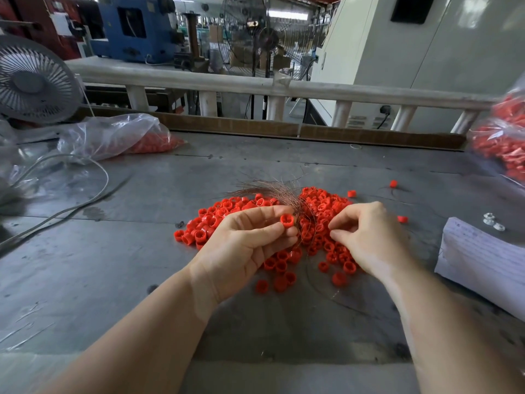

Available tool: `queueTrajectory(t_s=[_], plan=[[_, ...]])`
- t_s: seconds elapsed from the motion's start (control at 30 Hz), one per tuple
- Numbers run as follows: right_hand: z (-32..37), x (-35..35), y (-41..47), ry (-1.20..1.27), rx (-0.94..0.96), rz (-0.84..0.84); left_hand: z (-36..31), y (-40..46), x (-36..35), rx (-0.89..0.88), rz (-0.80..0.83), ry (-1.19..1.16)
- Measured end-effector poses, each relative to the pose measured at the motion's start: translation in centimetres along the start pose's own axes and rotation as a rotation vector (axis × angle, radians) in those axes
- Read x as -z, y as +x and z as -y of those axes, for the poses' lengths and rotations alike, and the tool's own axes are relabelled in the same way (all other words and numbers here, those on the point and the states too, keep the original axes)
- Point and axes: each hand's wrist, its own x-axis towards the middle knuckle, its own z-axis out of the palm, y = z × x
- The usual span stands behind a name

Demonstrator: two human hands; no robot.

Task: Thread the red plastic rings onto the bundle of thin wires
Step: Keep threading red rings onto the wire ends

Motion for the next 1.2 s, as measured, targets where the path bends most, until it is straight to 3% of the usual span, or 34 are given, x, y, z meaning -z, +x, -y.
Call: queueTrajectory(t_s=[0.23,0.57,0.7,0.8,0.93,1.2], plan=[[0.8,0.1,-0.5,-0.166,0.018,0.077,0.1,0.1,0.0,-0.002,0.003,0.012],[0.2,-0.6,-0.2,-0.138,0.048,0.08,0.1,0.0,-0.2,-0.027,0.015,0.032],[0.1,-0.8,0.2,0.161,0.048,0.009,0.0,-0.1,-0.2,-0.037,0.015,0.039],[0.7,-0.9,0.0,0.561,-0.001,0.062,0.0,-0.1,-0.2,-0.043,0.015,0.049],[1.1,-0.7,-0.3,0.91,-0.053,0.166,0.0,0.0,-0.2,-0.04,0.016,0.046],[1.4,-0.6,-0.3,1.136,-0.072,0.293,0.2,0.0,-0.1,-0.036,0.031,0.056]])
